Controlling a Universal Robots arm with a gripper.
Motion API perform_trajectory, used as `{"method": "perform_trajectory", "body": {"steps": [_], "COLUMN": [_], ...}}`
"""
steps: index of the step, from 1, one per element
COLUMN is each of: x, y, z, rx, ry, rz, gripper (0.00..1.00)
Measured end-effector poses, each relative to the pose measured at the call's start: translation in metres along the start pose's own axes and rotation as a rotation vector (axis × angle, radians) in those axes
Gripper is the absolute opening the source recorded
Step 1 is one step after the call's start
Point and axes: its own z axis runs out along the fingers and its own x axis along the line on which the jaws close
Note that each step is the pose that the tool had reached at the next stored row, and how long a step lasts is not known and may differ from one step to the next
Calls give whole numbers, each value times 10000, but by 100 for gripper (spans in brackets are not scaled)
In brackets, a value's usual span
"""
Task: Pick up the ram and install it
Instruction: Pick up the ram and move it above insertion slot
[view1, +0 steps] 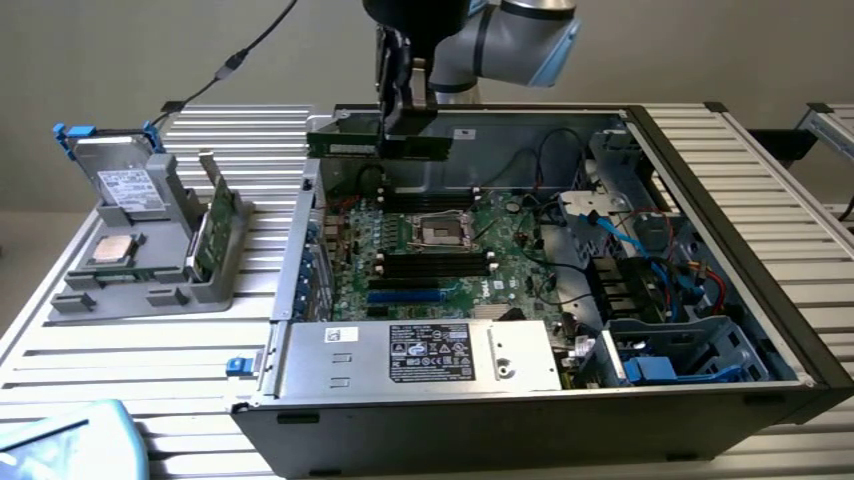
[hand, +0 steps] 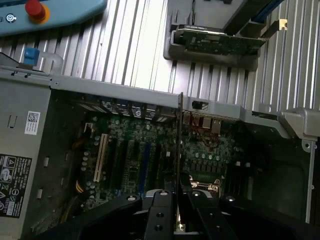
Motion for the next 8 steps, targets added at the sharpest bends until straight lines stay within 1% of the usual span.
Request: {"method": "perform_trajectory", "body": {"steps": [2, 4, 6, 7, 8], "x": [8, 16, 22, 23, 24], "y": [-59, -114, -162, -187, -209], "z": [-9, -19, -26, -29, -32], "rx": [91, 227, 406, 511, 599], "ry": [9, 31, 59, 74, 89], "rz": [-7, -18, -32, -39, -46], "gripper": [15, 15, 15, 15, 15]}}
